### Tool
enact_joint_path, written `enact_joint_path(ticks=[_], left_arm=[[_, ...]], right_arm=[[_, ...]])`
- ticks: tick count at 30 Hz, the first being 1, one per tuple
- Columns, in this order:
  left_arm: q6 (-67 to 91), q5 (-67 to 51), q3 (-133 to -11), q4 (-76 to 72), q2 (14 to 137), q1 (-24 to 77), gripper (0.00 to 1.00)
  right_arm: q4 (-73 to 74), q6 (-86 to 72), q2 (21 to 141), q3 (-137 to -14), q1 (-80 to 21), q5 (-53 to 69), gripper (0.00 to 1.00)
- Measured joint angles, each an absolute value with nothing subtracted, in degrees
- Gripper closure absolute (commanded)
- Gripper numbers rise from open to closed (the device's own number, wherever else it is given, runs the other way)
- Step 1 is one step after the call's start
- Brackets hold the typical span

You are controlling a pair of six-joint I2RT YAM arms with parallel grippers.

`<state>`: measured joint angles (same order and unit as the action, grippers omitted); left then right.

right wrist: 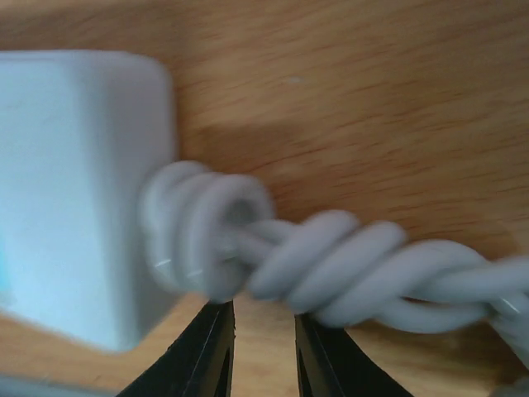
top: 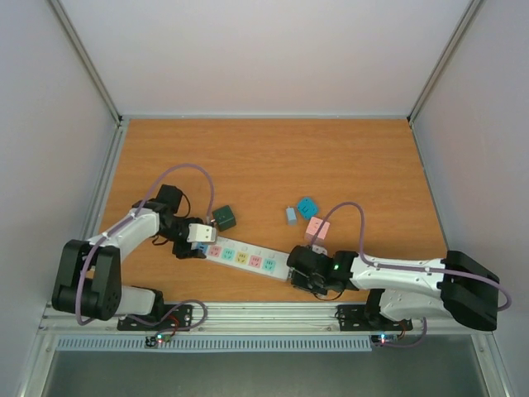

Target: Insert the plug

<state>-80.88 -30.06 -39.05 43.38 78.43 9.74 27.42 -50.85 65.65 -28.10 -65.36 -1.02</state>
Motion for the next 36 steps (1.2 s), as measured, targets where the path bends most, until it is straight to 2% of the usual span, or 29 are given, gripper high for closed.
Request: enact_joint_path(ticks=[5,12,13,14,15,16,20,21,23,25,31,36], left_arm=[[-79.66,-29.63,-37.89,42.74,76.93,9.74,0.32],[-79.33,-28.4,-37.39,45.01,75.26,9.74,0.3],[-79.31,-28.36,-37.39,45.32,75.18,9.74,0.27],[-79.29,-28.29,-37.39,45.58,75.09,9.74,0.19],[-79.18,-28.23,-37.43,46.04,74.91,9.74,0.03],[-78.96,-28.12,-37.52,46.65,74.7,9.72,0.01],[-76.55,-28.25,-39.53,50.72,73.69,9.54,0.0],[-75.29,-28.4,-40.77,51.11,73.23,9.43,0.0],[-71.77,-28.97,-43.64,50.37,72.2,9.39,0.0],[-66.7,-29.8,-46.59,47.81,71.7,9.45,0.0],[-54.63,-29.76,-50.92,39.16,77.23,12.08,0.0],[-49.04,-26.76,-51.35,34.2,84.36,15.88,0.0]], right_arm=[[30.89,-55.16,71.05,-29.87,-65.54,-7.22,0.79],[37.87,-58.76,78.61,-35.94,-64.4,-20.21,0.71],[38.28,-58.67,78.89,-36.32,-63.86,-21.34,0.71],[38.44,-58.52,79.07,-36.71,-63.09,-22.96,0.7],[38.63,-58.26,79.11,-37.1,-62.57,-24.47,0.68],[38.81,-57.89,79.11,-37.52,-62.19,-25.82,0.65],[39.31,-55.29,79.0,-39.7,-62.0,-29.08,0.48],[39.51,-54.43,78.7,-40.38,-62.02,-29.61,0.41],[39.7,-52.58,77.43,-41.63,-62.08,-30.13,0.18],[39.88,-49.58,75.42,-43.53,-62.08,-29.8,0.03],[34.3,-41.45,70.52,-49.8,-62.08,-28.29,0.01],[28.93,-36.91,74.0,-55.0,-61.87,-27.88,0.01]])
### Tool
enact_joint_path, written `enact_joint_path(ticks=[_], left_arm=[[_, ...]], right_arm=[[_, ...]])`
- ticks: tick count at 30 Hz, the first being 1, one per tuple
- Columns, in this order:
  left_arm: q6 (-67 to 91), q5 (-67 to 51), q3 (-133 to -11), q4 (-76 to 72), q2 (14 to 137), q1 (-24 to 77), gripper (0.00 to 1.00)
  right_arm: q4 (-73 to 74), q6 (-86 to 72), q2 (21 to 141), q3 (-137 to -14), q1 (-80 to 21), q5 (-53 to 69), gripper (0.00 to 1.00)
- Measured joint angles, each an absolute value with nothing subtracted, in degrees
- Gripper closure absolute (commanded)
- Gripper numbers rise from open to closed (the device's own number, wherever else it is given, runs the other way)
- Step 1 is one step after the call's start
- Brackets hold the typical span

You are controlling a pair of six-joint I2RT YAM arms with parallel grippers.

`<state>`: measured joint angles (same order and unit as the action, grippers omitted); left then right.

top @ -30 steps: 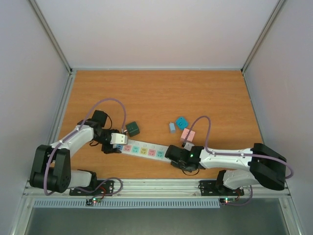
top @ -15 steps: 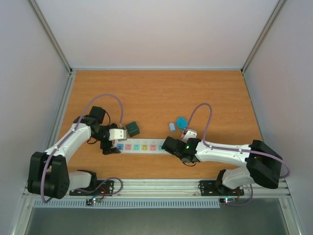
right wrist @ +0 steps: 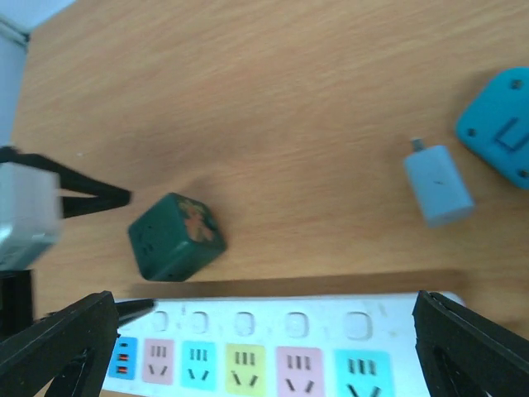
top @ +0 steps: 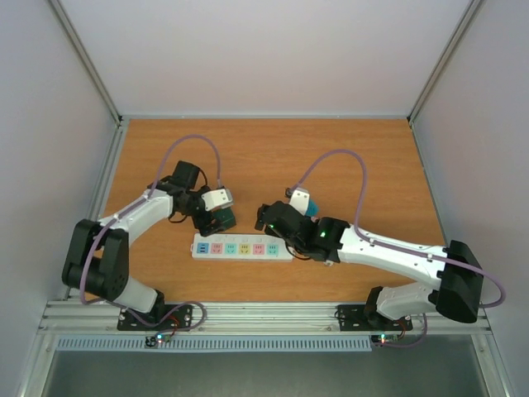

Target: Insert the plug

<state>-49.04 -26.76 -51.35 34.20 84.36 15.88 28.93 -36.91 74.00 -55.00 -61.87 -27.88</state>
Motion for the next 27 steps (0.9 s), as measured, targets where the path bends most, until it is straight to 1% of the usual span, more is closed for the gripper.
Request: enact_joint_path(ticks=[4,6,9,13,16,17,19,21,22,23,25,27], left_arm=[[-46.22,-24.01,-52.58,32.05,88.53,18.24,0.01],[-45.19,-22.41,-53.47,30.98,90.15,19.09,0.04],[-44.31,-20.64,-53.93,29.78,91.59,19.88,0.14],[-43.94,-18.5,-53.95,29.47,93.38,20.58,0.31],[-44.03,-17.39,-53.95,29.5,94.87,20.73,0.37],[-44.01,-17.23,-53.98,29.5,95.26,20.73,0.4],[-43.81,-17.19,-54.26,29.5,95.79,20.75,0.53],[-43.22,-17.12,-54.63,29.23,96.07,20.75,0.68],[-43.48,-17.26,-54.94,29.23,96.33,20.78,0.81],[-43.2,-17.43,-55.33,29.39,96.57,20.84,0.88],[-42.94,-18.15,-56.4,30.09,96.82,20.88,0.95],[-42.92,-19.64,-58.06,31.46,96.66,20.86,0.99]], right_arm=[[24.16,-34.39,76.84,-55.57,-60.31,-25.02,0.01],[22.17,-33.67,77.65,-55.37,-58.76,-23.03,0.01],[18.48,-32.88,77.84,-54.28,-54.96,-18.11,0.02],[15.2,-32.14,77.8,-52.97,-50.96,-13.76,0.02],[13.34,-31.68,77.8,-52.56,-49.76,-11.38,0.02],[12.82,-31.4,77.8,-52.53,-49.67,-10.57,0.02],[11.73,-30.96,77.84,-52.53,-49.45,-9.5,0.02],[10.66,-30.72,78.11,-52.49,-49.32,-8.6,0.02],[9.89,-30.5,78.41,-52.38,-49.04,-7.86,0.01],[9.37,-30.44,78.61,-52.18,-48.77,-7.44,0.02],[8.05,-29.91,78.81,-51.18,-47.72,-5.69,0.01],[6.87,-29.45,78.76,-49.95,-46.52,-3.7,0.02]])
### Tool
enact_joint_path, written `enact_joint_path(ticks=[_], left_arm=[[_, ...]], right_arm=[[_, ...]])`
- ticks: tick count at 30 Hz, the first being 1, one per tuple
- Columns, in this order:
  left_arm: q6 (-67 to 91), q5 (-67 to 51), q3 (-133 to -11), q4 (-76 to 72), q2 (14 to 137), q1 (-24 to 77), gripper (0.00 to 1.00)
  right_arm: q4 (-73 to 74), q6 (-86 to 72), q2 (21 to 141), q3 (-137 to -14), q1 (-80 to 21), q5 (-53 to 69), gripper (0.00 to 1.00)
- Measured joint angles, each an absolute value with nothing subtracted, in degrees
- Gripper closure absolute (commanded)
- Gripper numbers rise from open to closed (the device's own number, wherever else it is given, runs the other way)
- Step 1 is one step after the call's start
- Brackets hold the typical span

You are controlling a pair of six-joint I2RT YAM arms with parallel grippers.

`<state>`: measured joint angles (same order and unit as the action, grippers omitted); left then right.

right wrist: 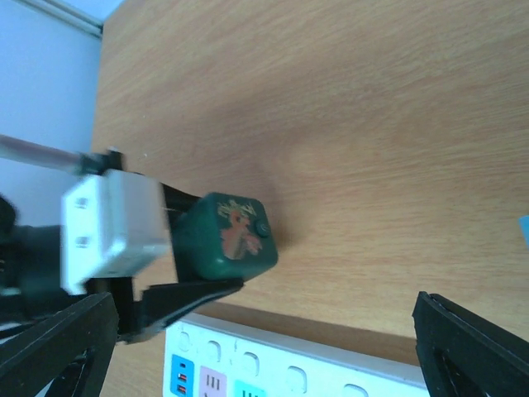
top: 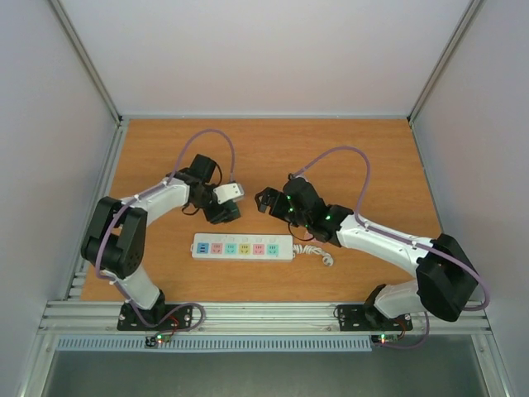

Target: Insert the plug

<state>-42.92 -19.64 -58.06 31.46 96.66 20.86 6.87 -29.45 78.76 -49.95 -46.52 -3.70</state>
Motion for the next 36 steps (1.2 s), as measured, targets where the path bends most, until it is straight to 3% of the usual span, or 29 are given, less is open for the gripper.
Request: enact_joint_path(ticks=[10,17,23,29,36], left_arm=[[-51.4,-41.6,-63.29,44.6,81.25,20.93,0.99],[-60.75,-51.16,-56.31,47.27,70.72,20.97,0.99],[-63.9,-55.02,-50.26,45.04,65.84,20.97,0.99],[-57.74,-53.39,-43.53,30.48,60.93,21.32,0.99],[-49.87,-38.7,-33.41,9.58,54.17,25.5,0.99]], right_arm=[[-1.61,-26.83,71.85,-40.86,-43.7,10.76,0.01],[-9.39,-27.03,63.37,-36.71,-43.7,20.05,0.01],[-12.75,-27.31,62.94,-35.83,-43.72,25.02,0.02],[-13.85,-27.7,64.79,-35.81,-44.07,27.07,0.01],[-13.89,-30.79,67.33,-36.12,-44.1,25.1,0.02]])
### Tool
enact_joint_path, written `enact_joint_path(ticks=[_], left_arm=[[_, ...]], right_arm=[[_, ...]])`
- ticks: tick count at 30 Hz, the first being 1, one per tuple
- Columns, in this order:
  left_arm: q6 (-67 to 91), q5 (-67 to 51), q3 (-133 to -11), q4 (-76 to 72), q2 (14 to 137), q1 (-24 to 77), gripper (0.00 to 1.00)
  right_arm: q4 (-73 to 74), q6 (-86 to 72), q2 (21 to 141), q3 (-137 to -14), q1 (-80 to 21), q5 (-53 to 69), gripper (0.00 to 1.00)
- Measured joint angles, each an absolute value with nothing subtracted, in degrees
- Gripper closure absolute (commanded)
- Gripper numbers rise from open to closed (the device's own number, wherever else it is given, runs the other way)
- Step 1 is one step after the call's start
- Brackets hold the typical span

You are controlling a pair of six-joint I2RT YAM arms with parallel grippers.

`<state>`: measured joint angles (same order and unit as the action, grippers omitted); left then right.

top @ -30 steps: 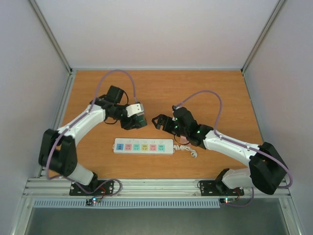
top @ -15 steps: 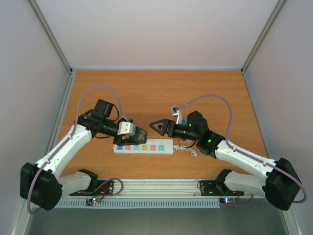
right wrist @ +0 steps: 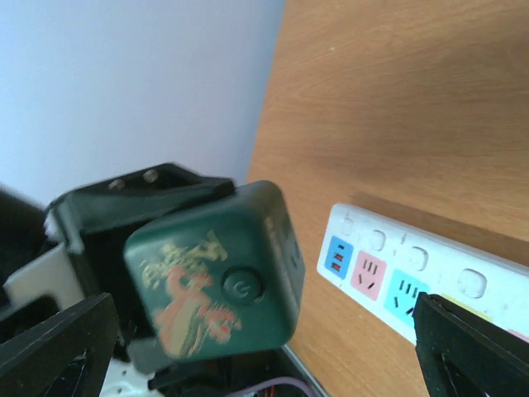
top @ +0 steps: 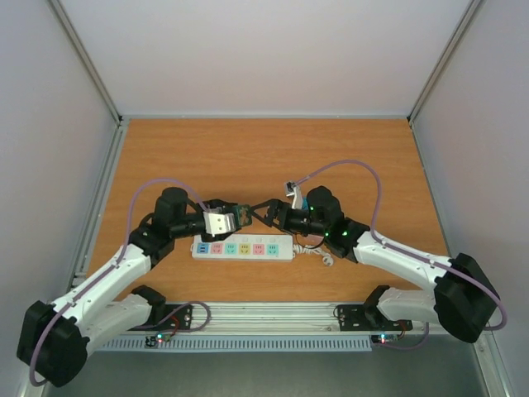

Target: Insert the plug

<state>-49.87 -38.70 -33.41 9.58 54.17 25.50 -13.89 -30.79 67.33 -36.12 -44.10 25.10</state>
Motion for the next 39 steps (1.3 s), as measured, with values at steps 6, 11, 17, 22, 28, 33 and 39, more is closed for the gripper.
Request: enact_joint_path(ticks=[6,11,17,22,28,33,39], left_arm=[[-53.3,-21.04,-27.31,-5.91,53.17,33.19,0.99],[-61.25,-7.75,-21.37,-21.04,54.46,37.39,0.99],[-70.91,3.31,-15.42,-40.1,59.51,41.15,0.99],[-78.22,9.72,-12.67,-55.99,66.04,43.53,0.99],[-85.8,14.66,-11.03,-69.36,74.56,46.92,0.99],[-91.18,18.17,-10.68,-73.03,82.5,48.23,0.99],[-93.93,21.17,-10.72,-73.12,84.25,49.12,0.99]], right_arm=[[-11.94,-36.25,73.6,-40.23,-44.1,22.87,0.02],[-12.6,-40.53,74.37,-42.5,-44.1,22.02,0.02],[-13.56,-44.56,74.41,-42.89,-44.1,20.18,0.03],[-14.66,-46.65,75.05,-42.92,-44.1,18.81,0.05],[-16.56,-47.77,78.98,-45.15,-44.1,19.05,0.09],[-17.72,-48.1,81.25,-46.13,-44.1,19.53,0.12],[-18.06,-48.18,82.08,-46.15,-44.1,19.49,0.14]])
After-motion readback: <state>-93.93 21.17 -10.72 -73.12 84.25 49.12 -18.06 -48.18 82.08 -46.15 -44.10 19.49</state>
